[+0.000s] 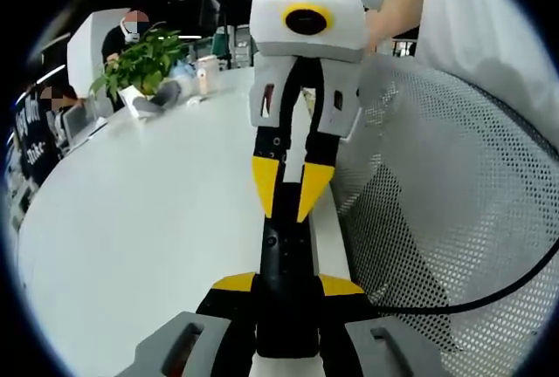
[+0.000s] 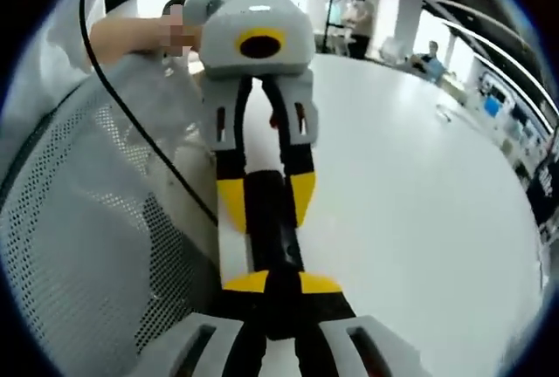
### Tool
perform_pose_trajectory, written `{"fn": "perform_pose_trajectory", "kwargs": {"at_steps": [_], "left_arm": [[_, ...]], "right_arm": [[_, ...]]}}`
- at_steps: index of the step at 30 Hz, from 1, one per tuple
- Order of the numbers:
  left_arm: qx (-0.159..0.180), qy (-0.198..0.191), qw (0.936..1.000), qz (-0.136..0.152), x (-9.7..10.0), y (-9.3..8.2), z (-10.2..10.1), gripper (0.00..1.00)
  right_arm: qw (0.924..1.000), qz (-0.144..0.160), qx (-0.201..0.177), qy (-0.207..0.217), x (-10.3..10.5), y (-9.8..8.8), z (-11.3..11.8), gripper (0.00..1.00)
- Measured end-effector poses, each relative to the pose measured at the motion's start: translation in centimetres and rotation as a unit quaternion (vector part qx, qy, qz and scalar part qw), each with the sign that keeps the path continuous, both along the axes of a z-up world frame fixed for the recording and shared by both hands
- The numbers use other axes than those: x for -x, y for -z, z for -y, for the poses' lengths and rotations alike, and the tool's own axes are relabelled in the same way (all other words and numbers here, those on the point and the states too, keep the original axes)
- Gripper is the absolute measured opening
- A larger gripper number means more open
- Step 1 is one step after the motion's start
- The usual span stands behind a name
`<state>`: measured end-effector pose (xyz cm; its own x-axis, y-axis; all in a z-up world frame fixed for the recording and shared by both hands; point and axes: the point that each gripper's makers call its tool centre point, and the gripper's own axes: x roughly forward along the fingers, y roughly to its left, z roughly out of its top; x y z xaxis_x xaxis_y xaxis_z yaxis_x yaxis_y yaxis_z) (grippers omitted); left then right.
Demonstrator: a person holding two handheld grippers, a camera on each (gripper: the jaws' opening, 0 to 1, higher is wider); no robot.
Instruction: Press the specified remote control buttons in sequence, fully releasing each button before pressing the next.
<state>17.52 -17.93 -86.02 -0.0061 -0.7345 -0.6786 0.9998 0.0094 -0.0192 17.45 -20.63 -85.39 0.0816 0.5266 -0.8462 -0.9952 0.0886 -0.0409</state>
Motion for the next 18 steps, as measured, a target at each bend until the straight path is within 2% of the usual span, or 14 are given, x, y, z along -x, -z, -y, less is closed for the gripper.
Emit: {"fn": "perform_pose_trajectory", "kwargs": {"at_steps": [6,12,18], "left_arm": [[0.0,0.001,1.0,0.0,-0.03,-0.01,-0.02,0.25],[-0.001,0.002,1.0,0.0,-0.04,-0.03,-0.04,0.25],[-0.001,0.002,1.0,0.0,-0.02,-0.04,-0.01,0.25]], "right_arm": [[0.9969,-0.005,0.073,-0.029,-0.01,0.2,-0.19,0.07],[0.994,-0.023,0.1,-0.038,-0.14,0.27,-0.24,0.07],[0.9918,-0.018,0.12,-0.042,-0.03,0.29,-0.13,0.07]]}}
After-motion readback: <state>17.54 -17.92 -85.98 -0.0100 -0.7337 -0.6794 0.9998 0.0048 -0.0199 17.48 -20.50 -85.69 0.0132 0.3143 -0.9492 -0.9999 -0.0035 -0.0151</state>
